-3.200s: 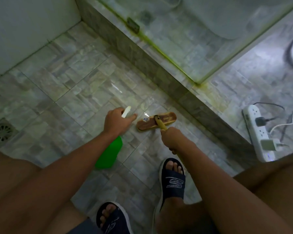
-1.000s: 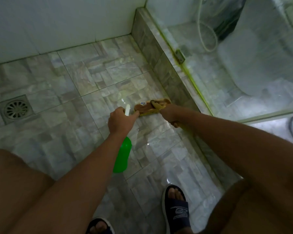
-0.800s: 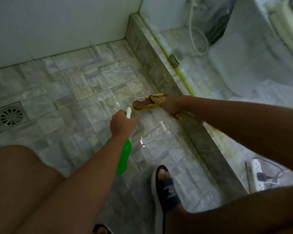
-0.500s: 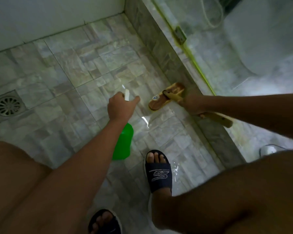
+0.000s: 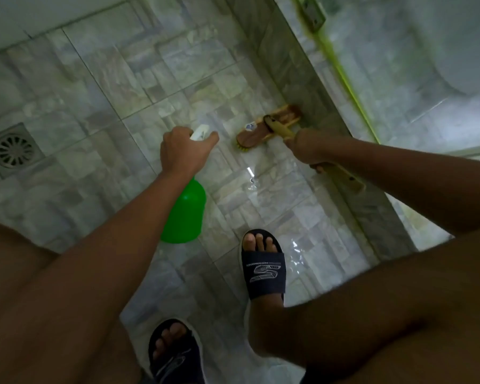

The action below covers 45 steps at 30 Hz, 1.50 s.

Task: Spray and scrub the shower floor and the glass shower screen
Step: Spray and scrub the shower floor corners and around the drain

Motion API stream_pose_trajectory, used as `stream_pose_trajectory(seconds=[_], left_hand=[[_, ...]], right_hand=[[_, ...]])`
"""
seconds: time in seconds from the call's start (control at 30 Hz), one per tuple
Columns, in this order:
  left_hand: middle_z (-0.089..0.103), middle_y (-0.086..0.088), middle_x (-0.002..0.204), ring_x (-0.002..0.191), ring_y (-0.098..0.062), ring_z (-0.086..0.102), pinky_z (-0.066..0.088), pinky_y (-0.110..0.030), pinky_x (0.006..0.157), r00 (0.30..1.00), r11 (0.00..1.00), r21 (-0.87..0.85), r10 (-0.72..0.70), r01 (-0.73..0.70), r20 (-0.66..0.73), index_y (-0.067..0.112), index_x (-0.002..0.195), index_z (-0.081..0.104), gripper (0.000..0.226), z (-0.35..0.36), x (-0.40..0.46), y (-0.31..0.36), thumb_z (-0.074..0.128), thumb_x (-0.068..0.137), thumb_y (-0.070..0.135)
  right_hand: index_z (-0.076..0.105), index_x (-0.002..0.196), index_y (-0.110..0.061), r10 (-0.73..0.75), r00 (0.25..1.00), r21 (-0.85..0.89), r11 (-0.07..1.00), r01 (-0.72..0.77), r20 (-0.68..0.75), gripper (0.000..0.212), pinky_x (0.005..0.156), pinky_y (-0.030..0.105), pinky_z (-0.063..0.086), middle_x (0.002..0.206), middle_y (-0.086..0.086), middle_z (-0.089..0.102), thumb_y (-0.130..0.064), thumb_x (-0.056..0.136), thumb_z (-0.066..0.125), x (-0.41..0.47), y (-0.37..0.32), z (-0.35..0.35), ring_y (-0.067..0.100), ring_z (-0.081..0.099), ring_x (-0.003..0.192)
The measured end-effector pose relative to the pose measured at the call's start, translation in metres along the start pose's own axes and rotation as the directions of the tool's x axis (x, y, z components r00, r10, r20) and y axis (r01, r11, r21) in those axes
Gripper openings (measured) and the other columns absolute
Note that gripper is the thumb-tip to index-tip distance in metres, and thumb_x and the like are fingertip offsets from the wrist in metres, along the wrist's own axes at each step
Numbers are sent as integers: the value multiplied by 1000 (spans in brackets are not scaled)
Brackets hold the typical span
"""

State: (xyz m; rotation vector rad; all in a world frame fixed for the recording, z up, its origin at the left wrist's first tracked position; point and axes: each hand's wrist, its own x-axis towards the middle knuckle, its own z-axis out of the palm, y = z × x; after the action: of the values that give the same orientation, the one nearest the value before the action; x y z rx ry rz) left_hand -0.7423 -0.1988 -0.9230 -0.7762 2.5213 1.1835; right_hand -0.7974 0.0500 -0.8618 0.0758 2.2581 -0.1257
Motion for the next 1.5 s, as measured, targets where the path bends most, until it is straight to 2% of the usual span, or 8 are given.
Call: stream_pose_trajectory(seconds=[0.2, 0.33, 0.43, 0.6, 0.73, 1.0, 1.4, 1.5], left_hand=[[72, -15, 91, 94, -31, 67, 50, -38, 80, 1000, 1000, 23, 15, -15, 12, 7, 81, 70, 60, 2, -4, 8, 73, 76, 67], [72, -17, 111, 115, -35, 61, 47, -37, 90, 1000, 998, 57, 23, -23, -4, 3, 100, 74, 67, 9, -5, 7, 70, 81, 67], [72, -14, 102, 109, -34, 63, 43, -35, 82, 999, 998, 52, 39, -37, -35, 8, 87, 68, 55, 6, -6, 10, 74, 82, 62], [63, -6, 79, 92, -30, 66, 43, -36, 75, 996, 997, 32, 69, -67, -56, 12, 75, 65, 50, 0, -4, 8, 72, 84, 60], [58, -4, 72, 85, -29, 62, 40, -35, 71, 996, 997, 22, 72, -71, -53, 14, 69, 57, 55, 0, -5, 7, 73, 79, 64], [75, -12, 90, 95, -35, 70, 57, -45, 84, 995, 999, -12, 36, -38, -96, 7, 82, 72, 62, -10, -4, -2, 67, 77, 70], [44, 3, 55, 69, -23, 51, 36, -34, 63, 971, 963, -268, -54, -10, -232, 22, 53, 40, 56, -27, 34, -48, 76, 78, 57], [45, 3, 58, 74, -25, 53, 35, -32, 65, 966, 968, -248, -94, 32, -241, 21, 54, 40, 58, -31, 45, -50, 79, 81, 54]], right_hand=[[47, 73, -15, 10, 997, -2, 1000, -10, -73, 41, 59, 29, 41, 71, 4, 51, -38, 105, 36, 0, 6, 11, 27, 54, 65], [53, 97, -1, 36, 997, 3, 999, -36, -64, 52, 65, 34, 42, 85, 19, 54, -47, 105, 30, 12, 20, 28, 32, 55, 72], [56, 96, -5, 25, 996, -28, 999, -27, -89, 47, 68, 35, 44, 84, 16, 55, -46, 104, 32, 11, 20, 26, 33, 59, 78], [46, 75, -5, 46, 999, 41, 998, -45, -18, 54, 35, 23, 39, 66, 16, 55, -48, 105, 31, 12, 4, 10, 24, 54, 37], [51, 91, 0, 60, 998, 29, 998, -60, 0, 55, 41, 28, 42, 68, 17, 57, -50, 104, 32, 9, 1, 5, 27, 55, 45], [45, 75, -8, 25, 998, 48, 999, -22, -55, 48, 50, 27, 40, 81, 18, 59, -43, 105, 35, 10, 5, 16, 23, 50, 50], [50, 97, -5, -229, 969, -130, 968, 217, -94, 40, 34, 29, 45, 85, 18, 55, -40, 106, 32, 124, -168, -96, 26, 52, 50], [52, 113, -10, -275, 957, -193, 948, 255, -90, 34, 50, 33, 49, 85, 14, 53, -35, 106, 31, 126, -168, -98, 25, 52, 58]])
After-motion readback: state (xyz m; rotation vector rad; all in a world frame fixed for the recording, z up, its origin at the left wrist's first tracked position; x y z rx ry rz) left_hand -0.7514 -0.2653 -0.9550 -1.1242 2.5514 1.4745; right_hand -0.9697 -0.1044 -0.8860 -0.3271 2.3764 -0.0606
